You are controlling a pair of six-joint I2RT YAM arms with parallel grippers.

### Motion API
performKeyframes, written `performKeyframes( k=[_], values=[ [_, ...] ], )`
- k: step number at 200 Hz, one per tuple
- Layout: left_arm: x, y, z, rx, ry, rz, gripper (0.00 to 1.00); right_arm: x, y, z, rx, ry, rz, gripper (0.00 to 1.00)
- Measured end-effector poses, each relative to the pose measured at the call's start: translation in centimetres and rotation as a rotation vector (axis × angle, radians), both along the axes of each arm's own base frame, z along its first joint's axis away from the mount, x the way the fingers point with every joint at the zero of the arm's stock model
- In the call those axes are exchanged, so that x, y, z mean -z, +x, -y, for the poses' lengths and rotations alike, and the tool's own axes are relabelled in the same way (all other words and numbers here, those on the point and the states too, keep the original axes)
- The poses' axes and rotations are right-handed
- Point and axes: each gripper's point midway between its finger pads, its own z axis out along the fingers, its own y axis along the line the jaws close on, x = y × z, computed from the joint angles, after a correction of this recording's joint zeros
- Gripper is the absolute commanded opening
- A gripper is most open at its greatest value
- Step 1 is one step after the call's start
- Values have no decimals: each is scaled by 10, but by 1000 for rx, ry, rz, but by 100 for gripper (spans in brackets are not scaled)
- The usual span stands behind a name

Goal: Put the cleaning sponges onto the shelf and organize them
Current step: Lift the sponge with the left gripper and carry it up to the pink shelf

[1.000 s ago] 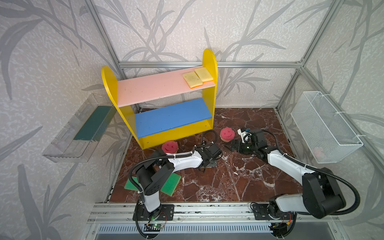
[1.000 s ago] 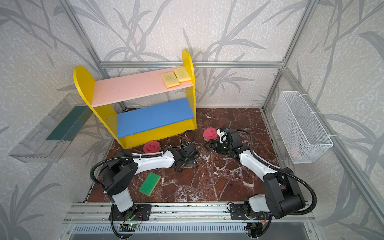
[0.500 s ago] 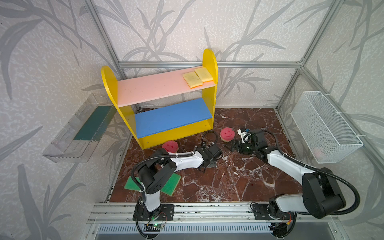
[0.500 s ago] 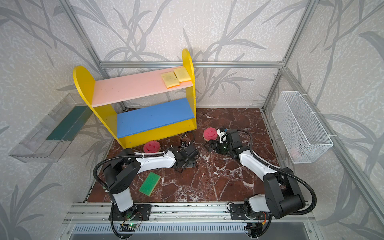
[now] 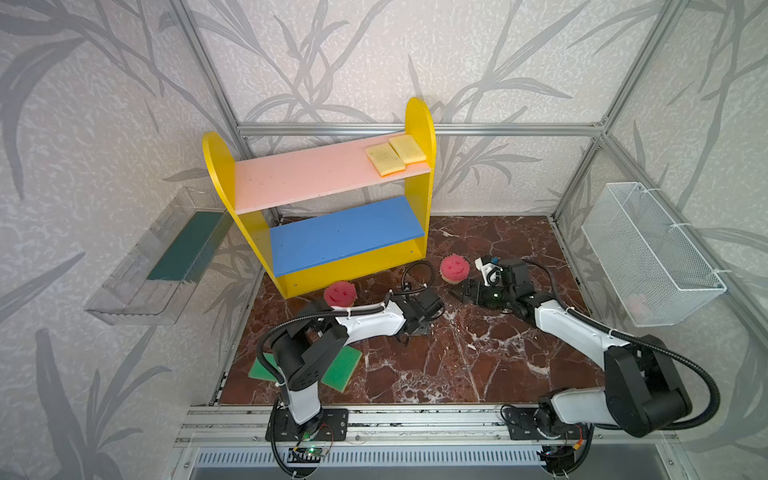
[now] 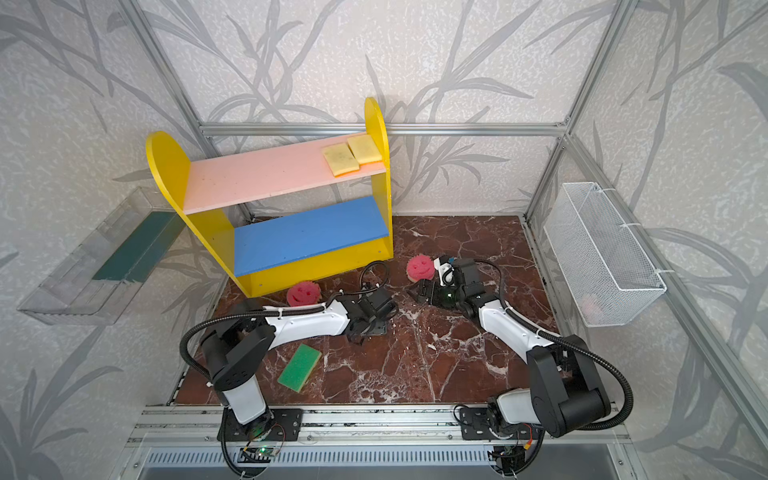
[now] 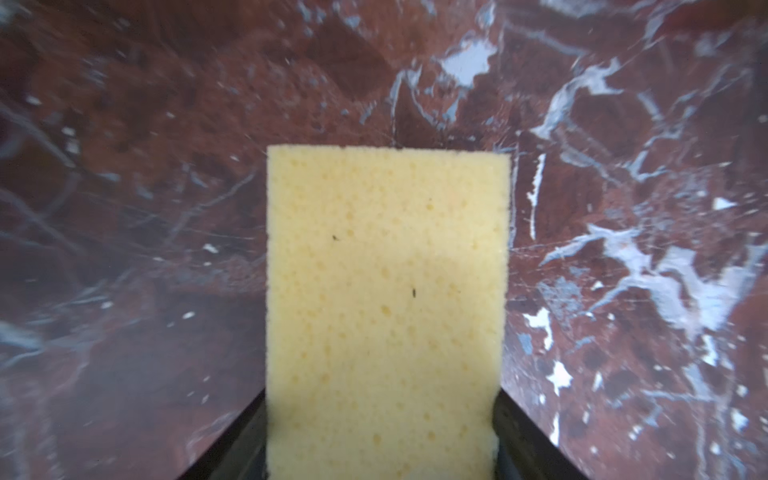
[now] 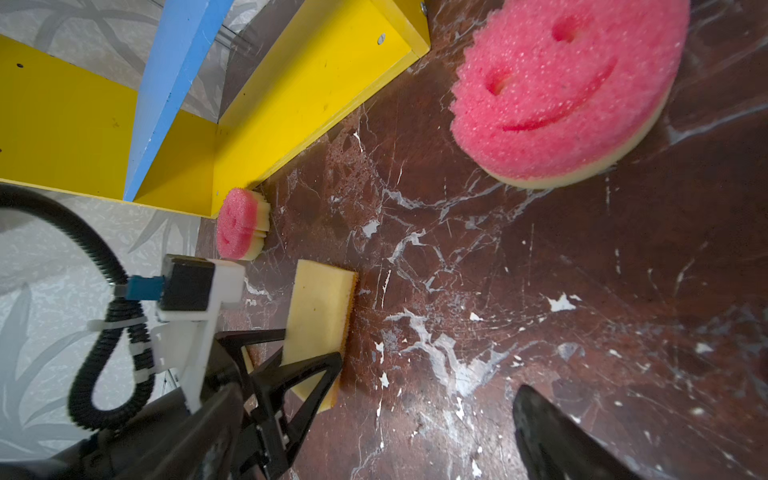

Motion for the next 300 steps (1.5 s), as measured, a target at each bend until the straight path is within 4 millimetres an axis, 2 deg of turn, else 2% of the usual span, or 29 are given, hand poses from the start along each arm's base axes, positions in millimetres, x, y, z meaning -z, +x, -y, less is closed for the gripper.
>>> performKeyframes(
  k=[28,73,136,175,207,228,246,300],
  values=[
    [-43,6,-1,8,-38,74,71,0,0,0,0,0,0,99],
    [-138,15,-13,15,-103,266,71,0,0,0,1,0,0,99],
    [-281,25,-51,-9,-139,536,69,-10,-2,0,3,0,37,99],
    [-344,44,-86,-59,-131,626,70,-32,-1,4,23,2,108,99],
    [-393,66,-111,-104,-124,694,70,-38,1,3,31,-8,129,99],
    [-419,79,-111,-100,-114,735,70,-41,4,-3,25,-13,139,99],
    [-431,95,-111,-100,-100,751,70,-42,6,-8,14,-16,140,99],
    [-430,153,-127,-152,-67,729,69,-30,8,-9,6,-48,128,99]
  ],
)
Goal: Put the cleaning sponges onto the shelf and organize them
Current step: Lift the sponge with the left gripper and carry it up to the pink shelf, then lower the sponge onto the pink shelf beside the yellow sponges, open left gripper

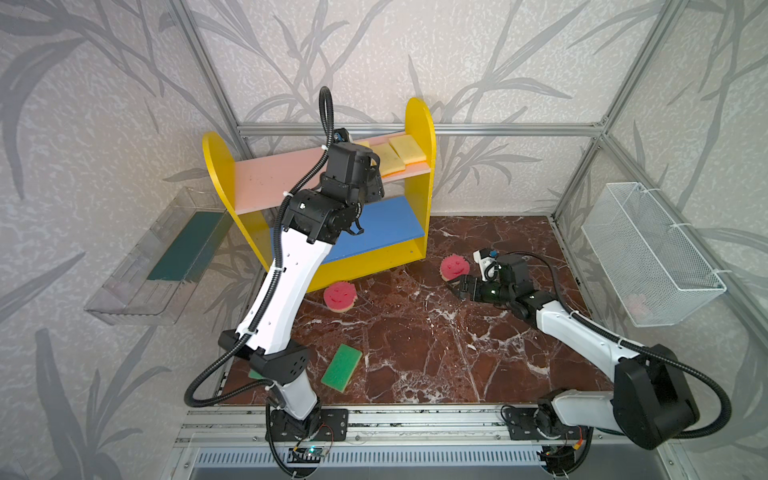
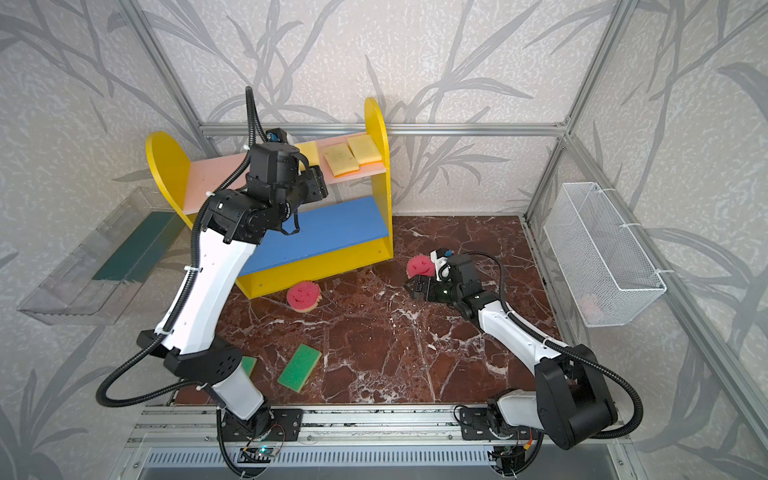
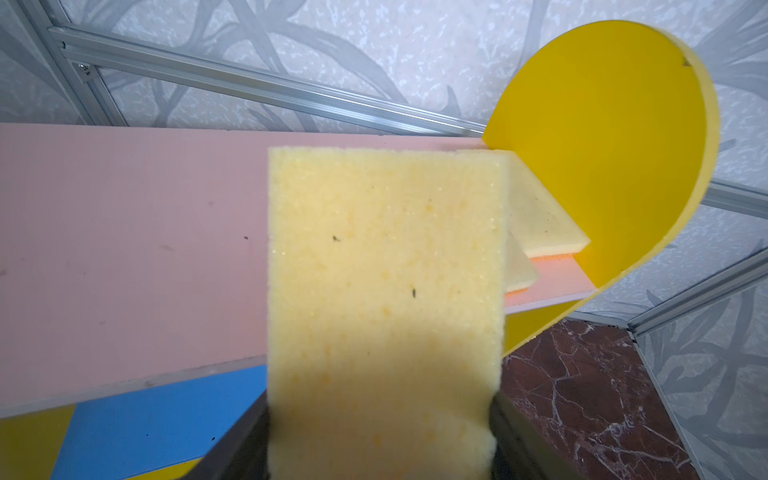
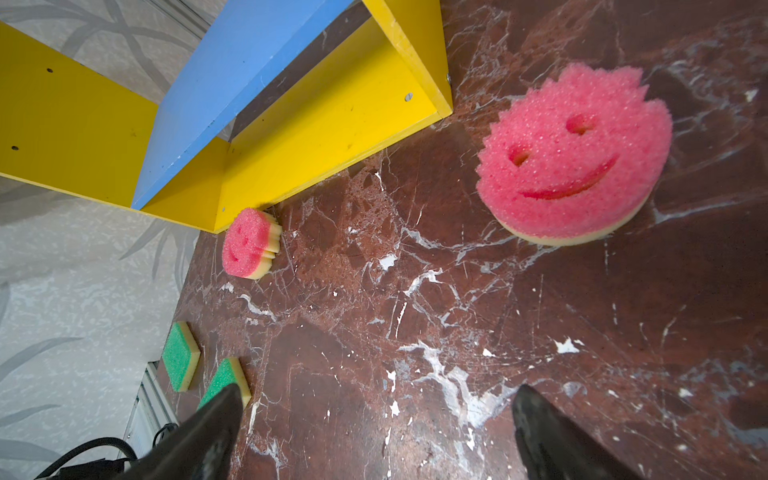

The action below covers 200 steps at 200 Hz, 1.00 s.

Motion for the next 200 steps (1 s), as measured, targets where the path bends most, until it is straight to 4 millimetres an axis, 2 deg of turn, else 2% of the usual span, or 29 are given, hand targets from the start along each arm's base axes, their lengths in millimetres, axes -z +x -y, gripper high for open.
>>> performKeyframes(
  k=[24,62,97,146,200],
  values=[
    [2,19,-5,-16,-10,-4,70,5,1,0,0,-6,-11,99],
    [5,37,-11,-24,-41,-11,69,15,2,-1,-2,-12,-36,99],
    [17,46,-9,-16,-61,-41,70,17,4,-3,-3,-11,-35,99],
    [21,56,-11,-15,-94,-46,71,15,5,-5,-9,-5,-23,99],
    [29,67,-15,-15,-125,-57,79,15,4,-6,-15,-1,-25,99]
  ],
)
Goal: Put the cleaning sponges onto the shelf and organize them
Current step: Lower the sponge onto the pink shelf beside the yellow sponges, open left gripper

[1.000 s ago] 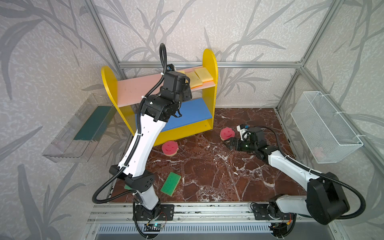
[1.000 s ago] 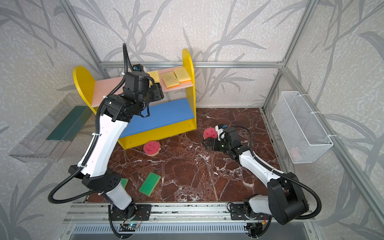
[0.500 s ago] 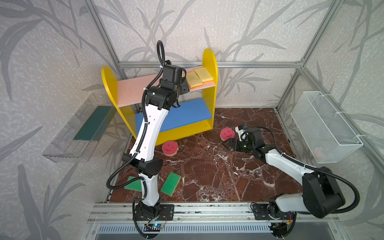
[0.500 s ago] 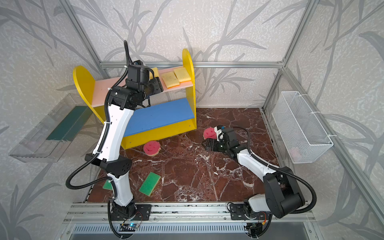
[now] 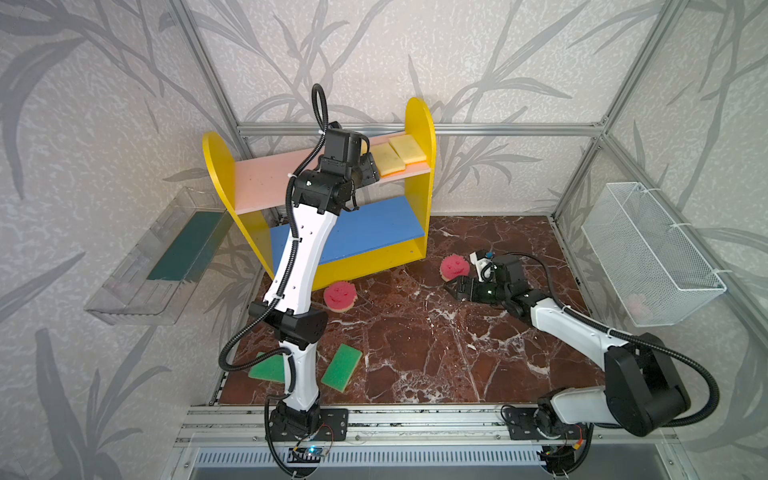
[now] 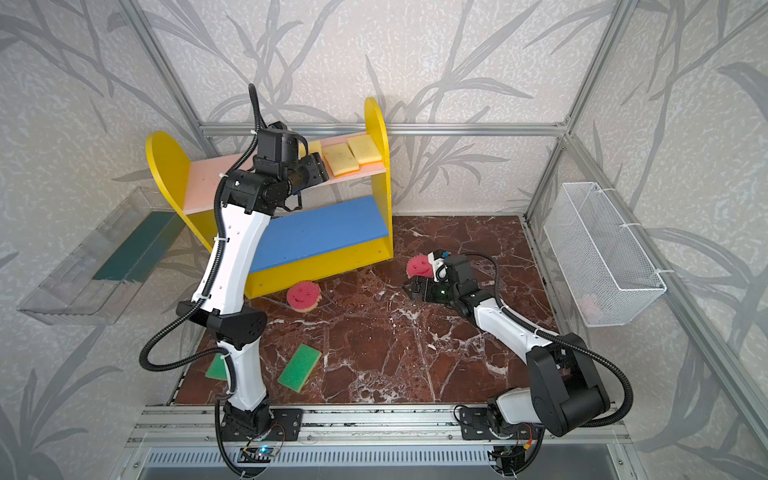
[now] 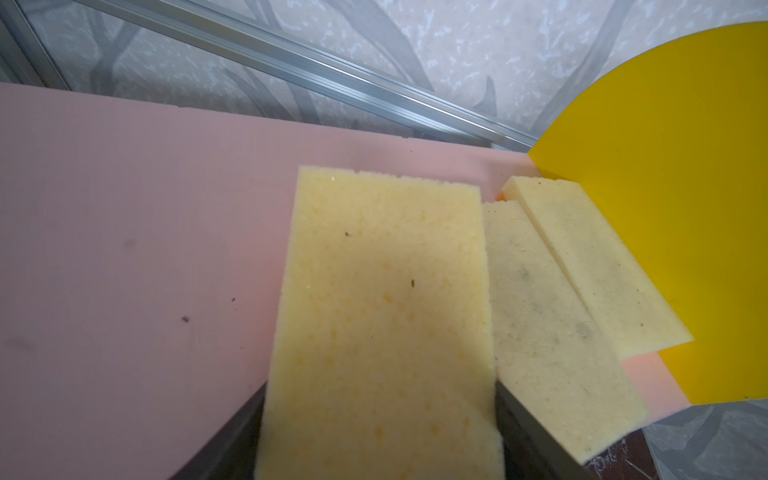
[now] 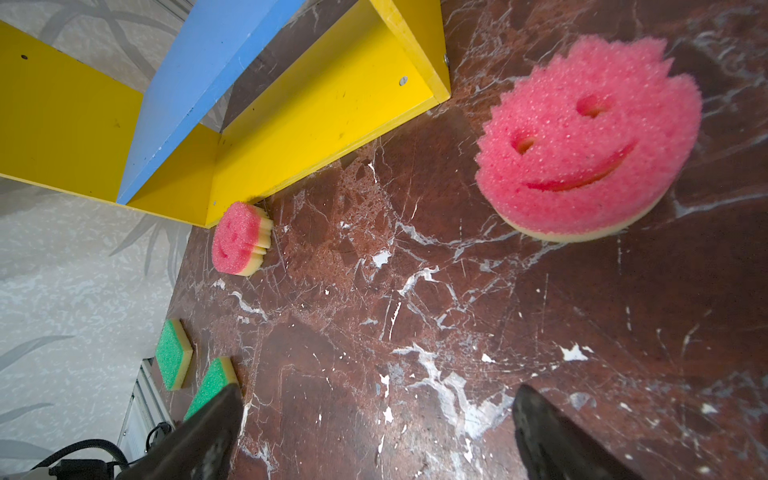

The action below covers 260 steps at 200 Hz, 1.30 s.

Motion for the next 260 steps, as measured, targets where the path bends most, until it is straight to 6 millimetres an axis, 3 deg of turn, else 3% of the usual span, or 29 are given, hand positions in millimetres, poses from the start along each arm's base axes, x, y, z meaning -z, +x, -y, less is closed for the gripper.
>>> performKeyframes(
  k=[83,175,237,260],
  values=[
    [-5,4,4,23,-41,20,89,1,0,0,-1,1,1,99],
    [-25,-17,3,50,-77,54,82,7,-1,-2,-7,-5,-14,99],
    [-4,-24,1,42,-80,4,82,7,-2,-3,-11,-4,-16,99],
    [-4,-31,0,38,-95,17,82,8,-3,-4,-15,-3,-19,99]
  ],
)
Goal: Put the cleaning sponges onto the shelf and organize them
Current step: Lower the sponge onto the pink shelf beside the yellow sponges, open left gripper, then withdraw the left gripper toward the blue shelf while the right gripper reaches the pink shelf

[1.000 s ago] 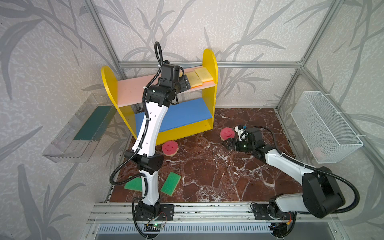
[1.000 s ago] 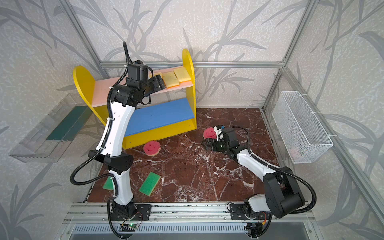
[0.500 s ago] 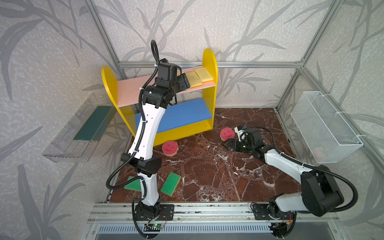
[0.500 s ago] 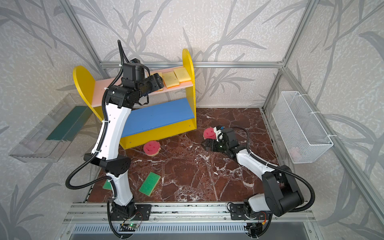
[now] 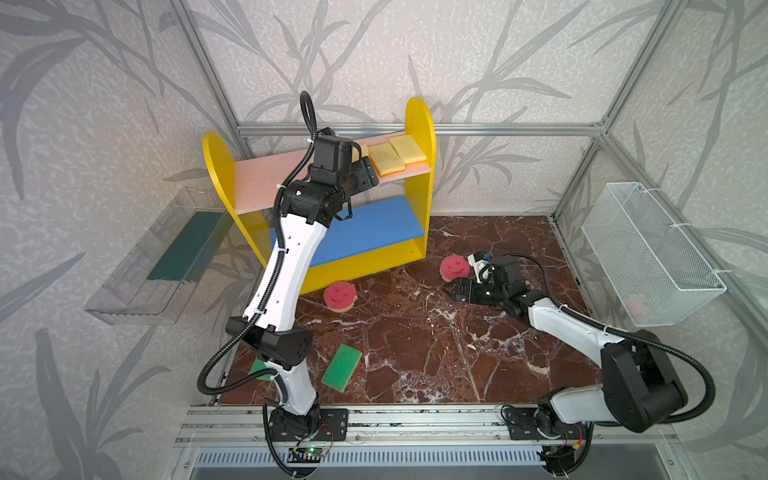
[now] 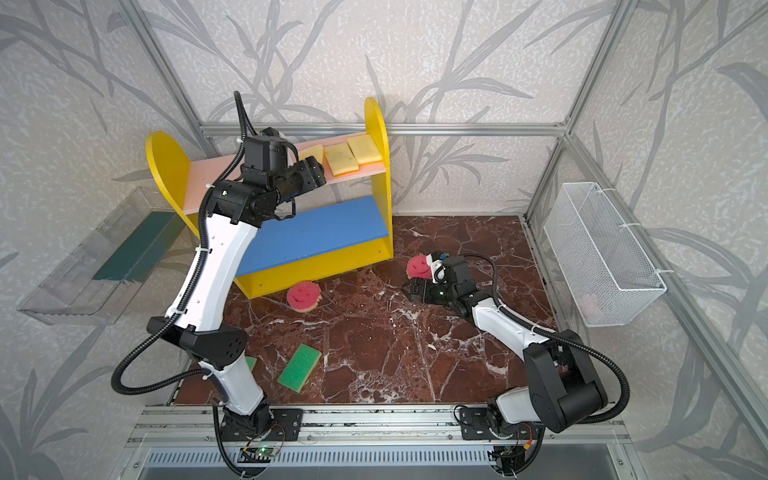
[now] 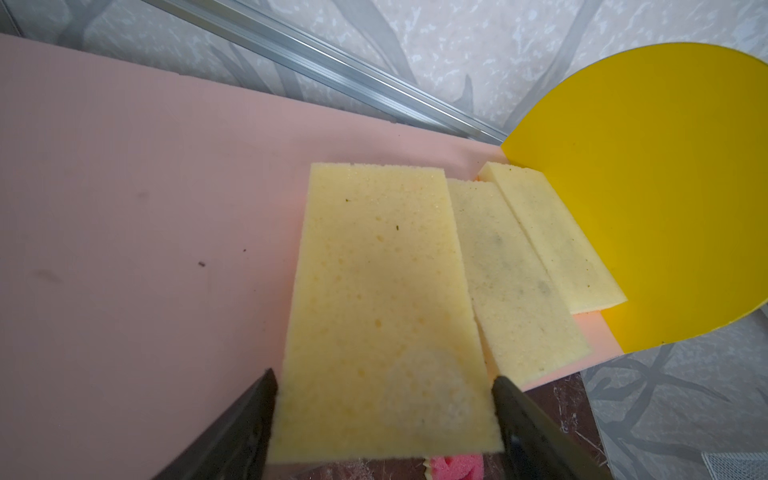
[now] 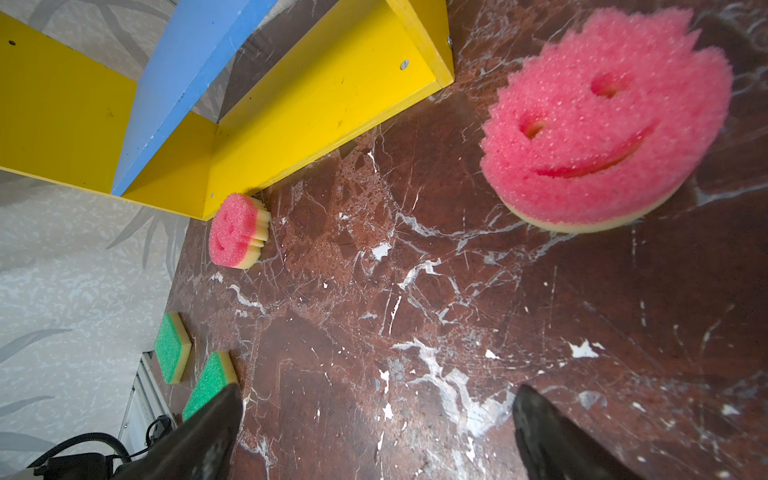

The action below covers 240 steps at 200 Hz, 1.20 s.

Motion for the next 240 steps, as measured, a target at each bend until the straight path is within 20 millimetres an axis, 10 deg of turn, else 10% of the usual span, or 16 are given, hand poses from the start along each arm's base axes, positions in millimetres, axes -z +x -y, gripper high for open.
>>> performKeyframes(
  k=[240],
  values=[
    [-12,-6,42,66,-28,53,82,4,-2,-1,-6,-4,-9,99]
  ],
)
